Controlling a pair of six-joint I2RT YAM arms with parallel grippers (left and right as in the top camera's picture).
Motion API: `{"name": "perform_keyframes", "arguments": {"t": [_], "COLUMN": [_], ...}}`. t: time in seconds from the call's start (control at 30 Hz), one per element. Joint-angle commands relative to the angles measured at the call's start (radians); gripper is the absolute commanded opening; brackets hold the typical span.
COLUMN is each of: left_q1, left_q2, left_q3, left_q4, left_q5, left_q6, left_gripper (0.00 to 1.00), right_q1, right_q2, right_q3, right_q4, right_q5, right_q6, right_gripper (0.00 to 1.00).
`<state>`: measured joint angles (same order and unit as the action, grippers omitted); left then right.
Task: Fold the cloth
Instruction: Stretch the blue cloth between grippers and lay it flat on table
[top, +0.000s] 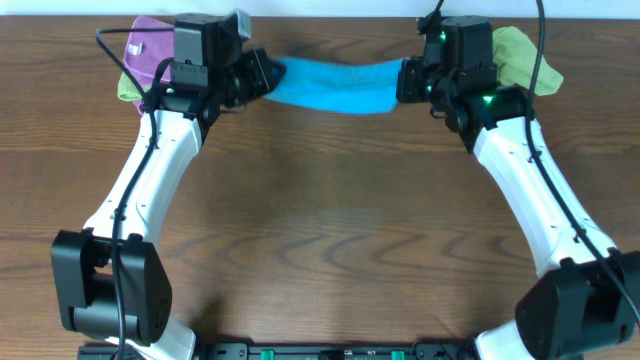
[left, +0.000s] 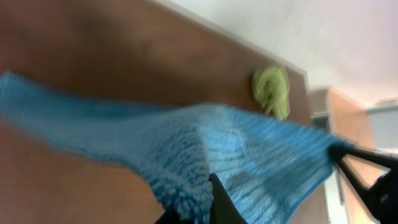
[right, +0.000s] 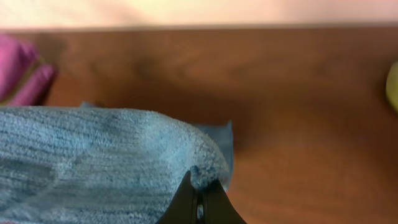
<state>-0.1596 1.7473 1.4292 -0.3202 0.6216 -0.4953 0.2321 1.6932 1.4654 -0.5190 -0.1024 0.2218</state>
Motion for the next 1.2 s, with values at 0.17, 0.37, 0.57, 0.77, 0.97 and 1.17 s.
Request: {"name": "perform_keyframes", "arguments": {"t": [0.17,0.37,0.57,0.77,0.97,1.17], "left_q1": [0.003,0.003,0.002,0.002,0.002,0.002], "left_q2": [-0.002,-0.002,-0.002,-0.008,-0.034,-0.067], "left_q3": [0.022,0.019,-0.077,-0.191,-0.244,-0.325], "left_q4": [-0.339,-0.502,-0.586,-0.607,-0.629,-0.629], "left_q5": [-0.052,-0.082,-0.083,-0.079,-0.080,-0.079], "left_q6": [0.266,0.348,0.403,0.419,0.448,0.447], "left_gripper": [0.06,0.06,0.06,0.06,0.06,0.06], "right_q1": [-0.001,0.011,0.021,0.067,0.099,0.116], "right_q2": [-0.008,-0.008,-0.008,-0.027,-0.080,-0.131], "right_q3": [0.016,-0.014,-0.111,-0.212,-0.291,-0.364], "right_q4": [-0.234,-0.381,-0.405,-0.393,-0.383,-0.386], "right_q5": [-0.007,-0.014,-0.071,-0.071,-0.059,-0.058], "right_q6": [-0.018,-0.056,-0.054,-0.050,-0.027,0.002], "right_gripper": [0.01,0.01,0.02,0.02,0.01,0.02]}}
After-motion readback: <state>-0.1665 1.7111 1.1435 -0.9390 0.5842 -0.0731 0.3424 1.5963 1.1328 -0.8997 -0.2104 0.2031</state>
